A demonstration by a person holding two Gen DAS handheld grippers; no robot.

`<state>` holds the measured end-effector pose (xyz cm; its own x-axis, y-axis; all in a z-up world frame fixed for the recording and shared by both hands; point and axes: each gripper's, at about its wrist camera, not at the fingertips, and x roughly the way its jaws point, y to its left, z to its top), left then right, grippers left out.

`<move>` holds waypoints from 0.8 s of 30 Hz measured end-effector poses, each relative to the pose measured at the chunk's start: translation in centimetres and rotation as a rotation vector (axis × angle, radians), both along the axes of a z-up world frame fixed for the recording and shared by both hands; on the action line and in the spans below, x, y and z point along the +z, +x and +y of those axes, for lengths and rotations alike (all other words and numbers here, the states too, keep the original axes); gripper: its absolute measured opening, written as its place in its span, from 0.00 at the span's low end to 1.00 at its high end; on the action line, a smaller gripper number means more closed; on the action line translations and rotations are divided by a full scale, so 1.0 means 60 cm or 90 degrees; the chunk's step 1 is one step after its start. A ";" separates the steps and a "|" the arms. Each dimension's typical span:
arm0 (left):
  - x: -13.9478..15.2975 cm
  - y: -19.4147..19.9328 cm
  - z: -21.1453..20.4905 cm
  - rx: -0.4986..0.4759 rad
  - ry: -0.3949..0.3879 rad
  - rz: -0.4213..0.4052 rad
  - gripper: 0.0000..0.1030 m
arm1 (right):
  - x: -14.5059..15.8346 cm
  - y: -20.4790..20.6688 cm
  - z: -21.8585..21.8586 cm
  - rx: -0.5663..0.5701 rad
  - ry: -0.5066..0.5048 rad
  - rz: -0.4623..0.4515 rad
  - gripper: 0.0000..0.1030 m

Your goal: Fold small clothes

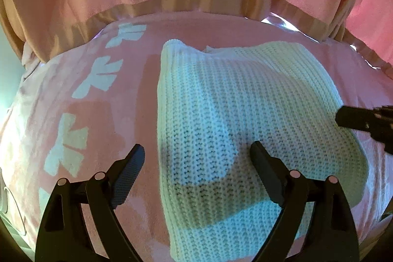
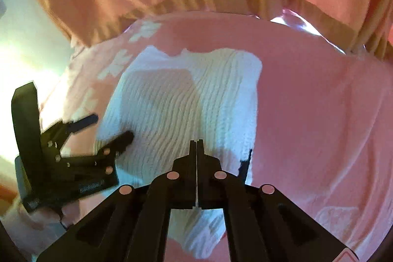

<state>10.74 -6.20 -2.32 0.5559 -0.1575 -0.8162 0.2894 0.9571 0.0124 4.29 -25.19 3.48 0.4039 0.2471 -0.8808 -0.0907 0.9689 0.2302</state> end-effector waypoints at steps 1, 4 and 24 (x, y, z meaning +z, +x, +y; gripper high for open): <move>0.000 0.000 0.000 -0.001 0.001 0.000 0.83 | -0.023 0.003 -0.001 -0.005 -0.038 0.025 0.00; -0.001 -0.002 0.003 -0.002 -0.002 0.003 0.84 | -0.047 0.012 -0.007 -0.031 -0.025 0.049 0.00; 0.048 -0.049 0.001 -0.001 -0.012 -0.068 0.84 | 0.068 -0.047 -0.016 -0.097 -0.088 -0.146 0.10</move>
<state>7.80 -6.14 0.56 0.6390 -0.1738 -0.7493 0.2891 0.9570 0.0245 1.48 -26.13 7.58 0.6197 0.0527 -0.7831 0.0231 0.9961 0.0853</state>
